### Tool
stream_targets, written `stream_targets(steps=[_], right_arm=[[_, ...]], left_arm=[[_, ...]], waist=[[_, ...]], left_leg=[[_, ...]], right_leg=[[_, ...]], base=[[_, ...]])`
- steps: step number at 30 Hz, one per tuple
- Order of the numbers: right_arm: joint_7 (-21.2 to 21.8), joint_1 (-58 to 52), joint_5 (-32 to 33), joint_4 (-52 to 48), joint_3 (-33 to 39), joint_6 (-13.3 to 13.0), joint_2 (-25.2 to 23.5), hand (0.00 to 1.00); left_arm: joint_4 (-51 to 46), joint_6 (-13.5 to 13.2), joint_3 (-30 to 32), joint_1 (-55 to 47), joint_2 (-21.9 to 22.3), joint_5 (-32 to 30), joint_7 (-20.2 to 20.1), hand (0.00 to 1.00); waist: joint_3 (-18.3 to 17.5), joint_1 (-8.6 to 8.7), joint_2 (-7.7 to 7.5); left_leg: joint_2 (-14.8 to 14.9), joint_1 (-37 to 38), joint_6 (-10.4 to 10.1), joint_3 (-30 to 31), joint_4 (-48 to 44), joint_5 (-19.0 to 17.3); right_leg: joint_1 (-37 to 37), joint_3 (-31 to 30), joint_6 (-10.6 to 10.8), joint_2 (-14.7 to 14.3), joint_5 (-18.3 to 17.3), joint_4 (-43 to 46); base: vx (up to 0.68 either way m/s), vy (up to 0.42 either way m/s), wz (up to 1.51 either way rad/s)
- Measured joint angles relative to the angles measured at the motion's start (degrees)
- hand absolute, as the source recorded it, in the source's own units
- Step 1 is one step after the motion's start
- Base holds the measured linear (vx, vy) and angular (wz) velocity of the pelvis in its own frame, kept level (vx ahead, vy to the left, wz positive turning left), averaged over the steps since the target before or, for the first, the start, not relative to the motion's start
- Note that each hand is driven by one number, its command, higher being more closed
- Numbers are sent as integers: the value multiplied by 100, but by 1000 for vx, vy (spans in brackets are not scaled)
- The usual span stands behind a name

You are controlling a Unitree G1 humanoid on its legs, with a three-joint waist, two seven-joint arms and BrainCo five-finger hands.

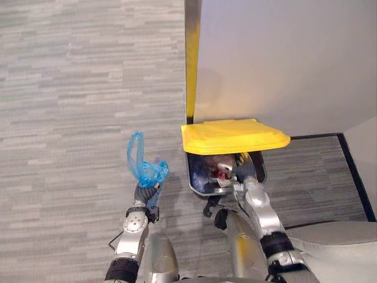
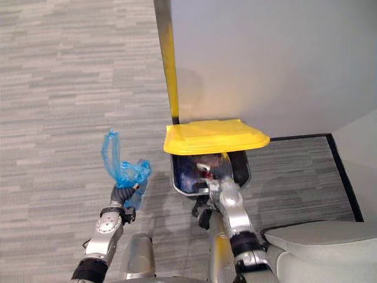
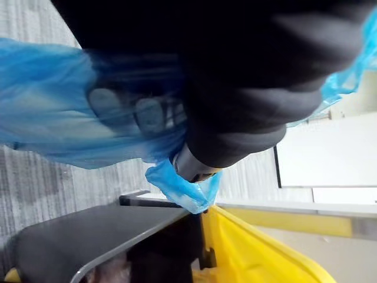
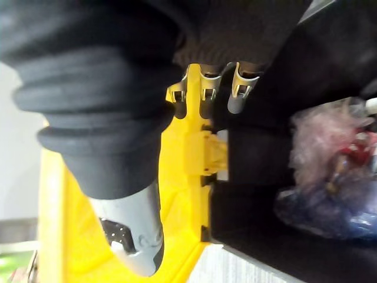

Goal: Gather rubbish on tea table into small bin, then transfer packed bag to large trash can.

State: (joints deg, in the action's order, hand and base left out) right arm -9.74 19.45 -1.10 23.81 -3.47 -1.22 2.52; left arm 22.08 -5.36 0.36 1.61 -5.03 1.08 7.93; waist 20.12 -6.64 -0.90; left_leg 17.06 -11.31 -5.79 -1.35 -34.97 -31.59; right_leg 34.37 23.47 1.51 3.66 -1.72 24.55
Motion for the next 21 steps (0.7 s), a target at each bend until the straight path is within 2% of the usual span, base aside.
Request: stream_targets(steps=[1, 4, 5, 6, 7, 9, 11, 12, 13, 17, 21], right_arm=[[-1, 295, 0, 42, -22, 0, 202, 0], [-4, 1299, 2, 417, -151, -21, 872, 0], [-8, 1754, 5, 626, -161, -23, 1149, 0], [-13, 1931, 15, 706, -162, -26, 1288, 0], [-17, 2296, 61, 976, -163, -69, 1636, 0], [-10, 2678, 94, 1378, -193, -72, 1856, 0], [-14, 2791, 207, 1707, -193, -67, 2064, 0], [-16, 2791, 266, 1811, -198, -64, 2092, 0], [-16, 2795, 334, 1966, -198, -62, 2237, 0], [-11, 2873, 349, 2146, -220, -56, 2317, 0], [-11, 3186, 347, 2478, -394, -34, 2348, 0]], left_arm=[[0, -14, -2, 38, -26, 60, 11, 100], [13, -69, -39, 221, -126, 120, 95, 100], [29, -139, -104, 272, -173, 181, 95, 100], [57, -177, -124, 377, -200, 200, 85, 100], [108, -214, -116, 511, -206, 297, 95, 100], [162, -248, -129, 560, -257, 354, 93, 100], [276, -247, -159, 579, -243, 434, 89, 100], [277, -255, -175, 571, -258, 472, 91, 100], [280, -258, -236, 565, -268, 513, 86, 100], [278, -280, -238, 571, -343, 558, 89, 100], [278, -281, -259, 580, -394, 559, 87, 100]], waist=[[62, -96, 15], [169, -90, -45], [238, -155, 0], [279, -130, 2], [439, -37, -53], [459, -114, -49], [465, -94, -52], [469, -128, -69], [498, -59, -48], [512, -54, -53], [517, -45, -53]], left_leg=[[10, -6, 0, 96, 62, 0], [40, -143, 1, 388, 230, 2], [162, -219, 26, 538, 337, 9], [217, -255, -58, 515, 277, 50], [185, -377, -362, 574, 69, 210], [149, -711, -363, 547, -277, 205], [-185, -999, -184, 539, -606, 278], [-204, -971, -190, 557, -581, 288], [-175, -987, -230, 506, -487, 347], [-175, -985, -237, 531, -273, 414], [-175, -984, -238, 552, -202, 415]], right_leg=[[16, 35, -10, -68, 6, -31], [18, 277, -28, -189, -15, -287], [92, 405, 64, -220, -129, -162], [330, -45, -461, -220, -97, 566], [398, -688, -549, -255, -357, 986], [356, -342, -515, -255, -130, 552], [280, -167, -510, -271, 105, 214], [259, -149, -471, -281, 144, 198], [198, -153, -432, -277, 173, 79], [41, -148, -276, -353, 361, -374], [-82, -117, -316, -397, 563, -647]], base=[[-21, -146, 5], [-29, -165, 9], [-20, -171, 2], [-16, -192, 41], [-15, -184, 35], [-74, -107, 0], [-94, 7, -11], [-57, 12, 11], [-69, 6, 20], [-82, -13, 14], [-43, 4, 5]])
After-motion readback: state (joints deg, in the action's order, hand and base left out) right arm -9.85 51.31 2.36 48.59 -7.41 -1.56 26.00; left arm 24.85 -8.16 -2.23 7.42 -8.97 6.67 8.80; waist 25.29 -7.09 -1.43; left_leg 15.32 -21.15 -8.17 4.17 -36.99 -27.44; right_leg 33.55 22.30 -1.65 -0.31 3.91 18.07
